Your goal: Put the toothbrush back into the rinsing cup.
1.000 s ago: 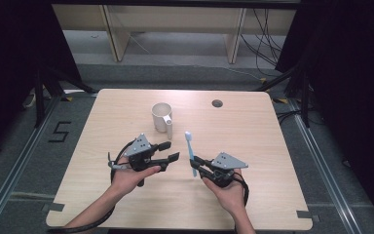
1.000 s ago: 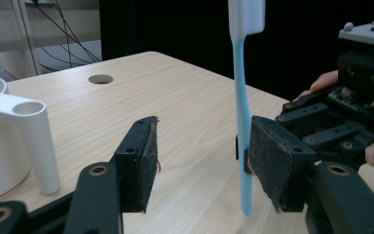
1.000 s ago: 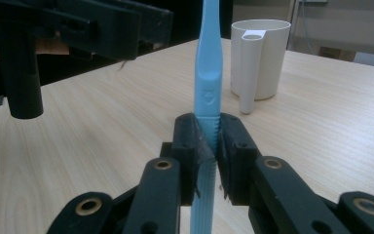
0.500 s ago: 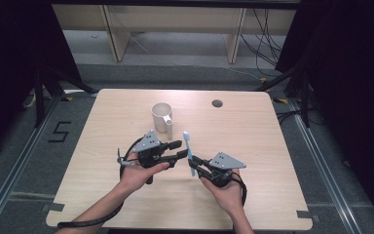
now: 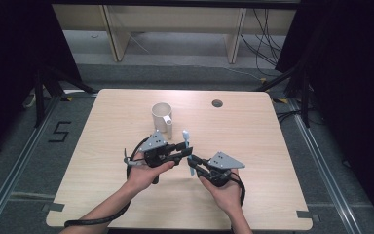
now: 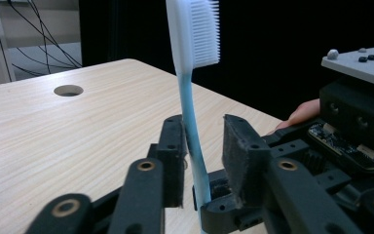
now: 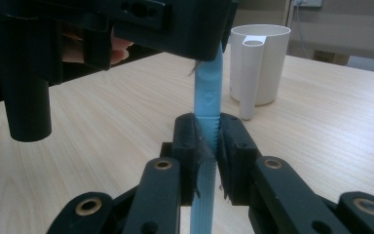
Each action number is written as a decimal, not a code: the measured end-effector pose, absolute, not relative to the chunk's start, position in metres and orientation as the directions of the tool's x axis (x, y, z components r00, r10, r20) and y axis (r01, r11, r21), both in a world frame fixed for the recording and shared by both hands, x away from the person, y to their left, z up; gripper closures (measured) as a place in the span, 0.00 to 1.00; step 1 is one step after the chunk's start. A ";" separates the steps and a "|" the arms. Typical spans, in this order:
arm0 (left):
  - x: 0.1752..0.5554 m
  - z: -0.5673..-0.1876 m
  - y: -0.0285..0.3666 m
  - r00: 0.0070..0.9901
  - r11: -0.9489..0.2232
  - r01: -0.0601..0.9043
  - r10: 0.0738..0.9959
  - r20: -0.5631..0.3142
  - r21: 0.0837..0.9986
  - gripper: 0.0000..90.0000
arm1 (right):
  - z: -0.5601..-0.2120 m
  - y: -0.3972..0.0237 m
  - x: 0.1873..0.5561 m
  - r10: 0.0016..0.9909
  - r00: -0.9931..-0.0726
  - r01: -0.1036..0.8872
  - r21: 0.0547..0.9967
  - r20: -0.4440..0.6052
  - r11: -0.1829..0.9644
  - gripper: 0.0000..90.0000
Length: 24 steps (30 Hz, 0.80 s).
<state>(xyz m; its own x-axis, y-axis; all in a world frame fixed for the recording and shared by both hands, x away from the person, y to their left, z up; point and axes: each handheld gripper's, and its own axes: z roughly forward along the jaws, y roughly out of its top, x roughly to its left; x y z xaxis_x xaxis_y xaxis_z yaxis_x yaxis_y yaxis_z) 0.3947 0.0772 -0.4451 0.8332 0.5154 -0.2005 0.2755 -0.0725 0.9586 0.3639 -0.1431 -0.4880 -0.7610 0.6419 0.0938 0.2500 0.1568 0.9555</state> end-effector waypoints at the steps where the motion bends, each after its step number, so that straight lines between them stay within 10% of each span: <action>1: 0.395 -0.445 0.077 0.833 -0.072 0.274 0.515 -0.200 0.959 0.81 | -0.488 -0.143 0.364 0.643 -0.761 0.249 0.956 0.093 0.156 0.88; 24: 0.396 -0.446 0.074 0.837 -0.055 0.242 0.516 -0.180 0.969 0.92 | -0.486 -0.140 0.363 0.668 -0.743 0.210 0.958 0.026 0.196 0.88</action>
<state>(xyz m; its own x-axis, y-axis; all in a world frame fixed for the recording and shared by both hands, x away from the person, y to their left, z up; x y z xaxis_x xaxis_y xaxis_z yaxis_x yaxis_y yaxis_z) 0.3963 0.0738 -0.4457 0.8374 0.5161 -0.1803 0.2423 -0.0548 0.9687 0.3629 -0.1401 -0.4855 -0.7435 0.6682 0.0261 0.2100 0.1963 0.9578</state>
